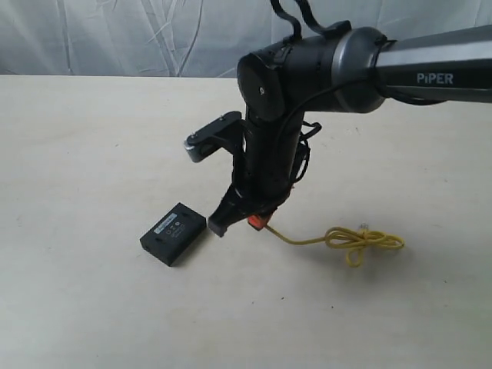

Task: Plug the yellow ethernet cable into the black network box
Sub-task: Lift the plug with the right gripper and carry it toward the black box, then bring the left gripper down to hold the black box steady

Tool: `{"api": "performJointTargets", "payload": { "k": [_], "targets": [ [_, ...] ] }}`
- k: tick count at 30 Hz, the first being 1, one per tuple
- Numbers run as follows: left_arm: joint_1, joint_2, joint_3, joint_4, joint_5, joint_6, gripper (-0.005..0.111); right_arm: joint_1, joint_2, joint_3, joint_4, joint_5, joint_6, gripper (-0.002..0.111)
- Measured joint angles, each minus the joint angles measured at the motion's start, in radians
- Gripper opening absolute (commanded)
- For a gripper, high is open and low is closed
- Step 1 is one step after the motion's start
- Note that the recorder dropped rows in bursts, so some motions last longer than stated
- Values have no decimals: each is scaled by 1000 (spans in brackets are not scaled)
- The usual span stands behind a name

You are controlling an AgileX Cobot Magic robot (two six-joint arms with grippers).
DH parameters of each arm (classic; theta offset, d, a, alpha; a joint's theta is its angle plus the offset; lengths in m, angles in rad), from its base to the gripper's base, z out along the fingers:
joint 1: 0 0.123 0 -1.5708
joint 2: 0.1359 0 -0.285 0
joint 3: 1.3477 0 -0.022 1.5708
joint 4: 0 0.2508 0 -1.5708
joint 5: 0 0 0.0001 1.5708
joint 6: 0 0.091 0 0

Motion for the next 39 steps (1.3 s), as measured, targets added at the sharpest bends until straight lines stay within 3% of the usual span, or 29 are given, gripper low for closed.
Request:
{"api": "performJointTargets", "payload": {
  "k": [3,6,9,12,15,19,22,29,34,39],
  "targets": [
    [0,3,0,-101,20,3,0,10,0,62,19,-57,-50,0],
    [0,77,-77,-137,152,8,0,17,0,115,31,-91,-84,0],
    [0,380,-316,-82,412,11,0,19,0,149,44,-119,-104,0],
    [0,713,-550,-11,580,75,0,21,-17,156,58,-148,-120,0],
    [0,1193,-799,-152,749,394,0,41,-28,156,77,-160,-140,0],
    [0,1582,-994,-464,873,794,0,91,-30,156,81,-173,-150,-1],
    [-7,1772,-1080,-594,961,976,0,118,-30,156,82,-192,-150,-1],
    [-68,1997,-1187,-706,1089,1187,0,126,-24,156,81,-227,-135,-1],
    [-128,2062,-1196,-736,1112,1288,0,126,-7,156,81,-230,-132,-1],
    [-143,2099,-1197,-763,1123,1402,0,126,12,156,81,-263,-132,-1]
  ]
}}
